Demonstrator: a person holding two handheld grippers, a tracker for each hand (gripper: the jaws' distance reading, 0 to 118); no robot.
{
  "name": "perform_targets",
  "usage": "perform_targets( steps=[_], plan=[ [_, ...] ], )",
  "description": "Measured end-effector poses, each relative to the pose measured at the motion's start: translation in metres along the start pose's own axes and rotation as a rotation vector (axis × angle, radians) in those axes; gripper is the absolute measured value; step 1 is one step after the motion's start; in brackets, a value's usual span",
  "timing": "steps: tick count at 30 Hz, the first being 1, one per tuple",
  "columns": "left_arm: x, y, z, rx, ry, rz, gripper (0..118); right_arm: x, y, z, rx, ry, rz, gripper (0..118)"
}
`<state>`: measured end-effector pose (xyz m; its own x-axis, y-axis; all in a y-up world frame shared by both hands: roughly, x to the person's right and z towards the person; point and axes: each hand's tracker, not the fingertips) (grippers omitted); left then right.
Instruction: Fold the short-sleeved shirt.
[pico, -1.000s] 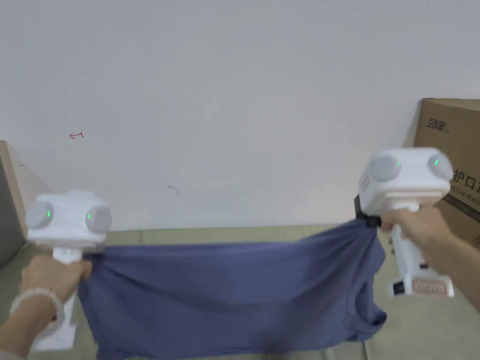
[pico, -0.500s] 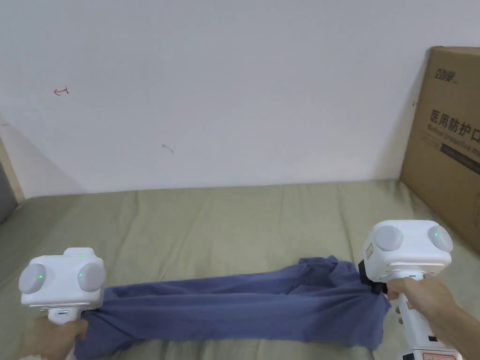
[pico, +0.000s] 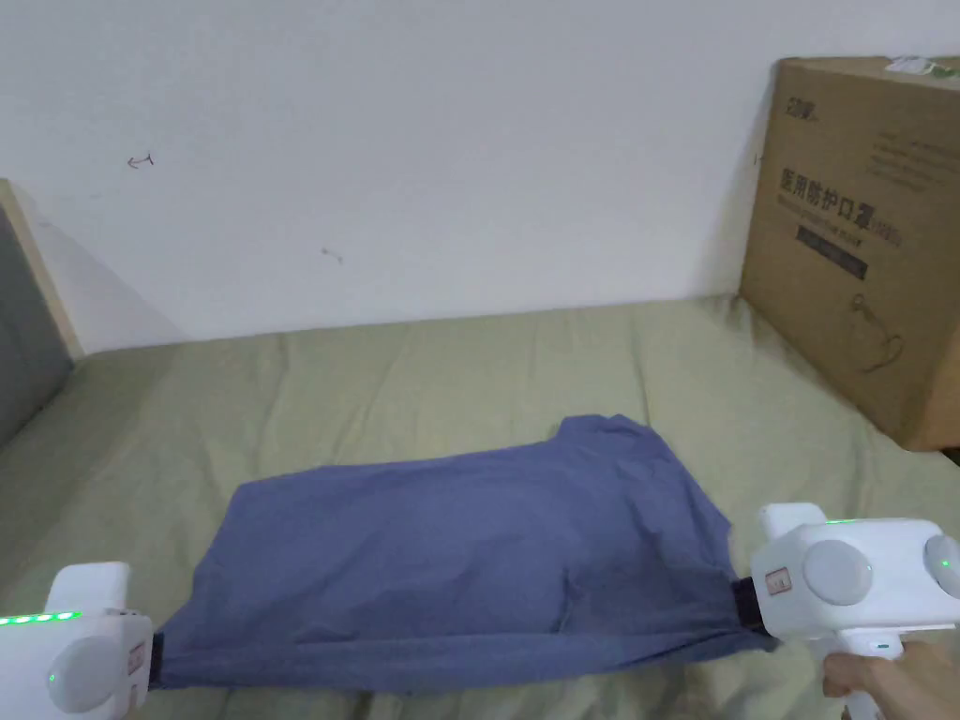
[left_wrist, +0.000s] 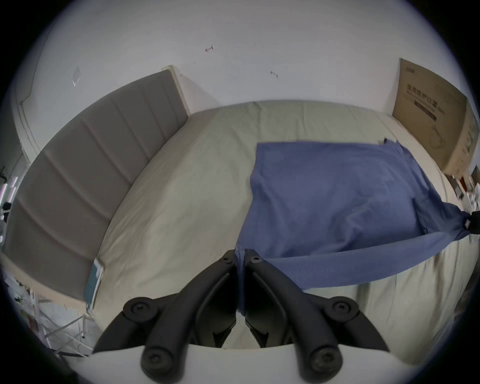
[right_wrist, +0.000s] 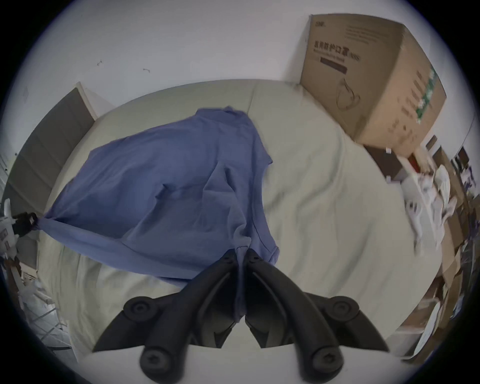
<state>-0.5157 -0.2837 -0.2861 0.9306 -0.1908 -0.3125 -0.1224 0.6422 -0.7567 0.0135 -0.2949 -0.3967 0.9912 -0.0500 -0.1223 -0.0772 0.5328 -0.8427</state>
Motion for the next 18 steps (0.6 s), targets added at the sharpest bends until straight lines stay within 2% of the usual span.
perform_targets(
  steps=[2, 6, 9, 12, 14, 15, 16, 18],
  plan=[
    [-0.004, -0.037, 0.019, -0.002, -0.001, -0.007, 3, 0.004, -0.04, 0.02, 0.046, 0.022, -0.026, 2],
    [-0.011, -0.092, 0.041, -0.043, 0.018, -0.07, 3, 0.013, -0.096, 0.038, 0.026, 0.01, 0.017, 3],
    [-0.019, -0.118, 0.057, -0.04, -0.006, -0.029, 3, 0.023, -0.122, 0.044, -0.012, 0.048, -0.058, 2],
    [-0.022, -0.137, 0.065, -0.045, -0.017, 0.012, 4, 0.024, -0.138, 0.043, -0.023, 0.033, -0.058, 3],
    [-0.023, -0.145, 0.061, -0.049, -0.029, 0.016, 10, 0.027, -0.143, 0.042, -0.03, 0.052, -0.096, 3],
    [-0.022, -0.147, 0.061, -0.051, -0.033, 0.015, 29, 0.029, -0.145, 0.044, -0.01, 0.064, -0.131, 9],
    [-0.022, -0.148, 0.062, -0.057, -0.034, 0.021, 55, 0.028, -0.146, 0.047, 0.014, 0.069, -0.143, 24],
    [-0.022, -0.148, 0.068, -0.071, -0.045, 0.036, 113, 0.027, -0.148, 0.052, 0.034, 0.027, -0.122, 74]
  ],
)
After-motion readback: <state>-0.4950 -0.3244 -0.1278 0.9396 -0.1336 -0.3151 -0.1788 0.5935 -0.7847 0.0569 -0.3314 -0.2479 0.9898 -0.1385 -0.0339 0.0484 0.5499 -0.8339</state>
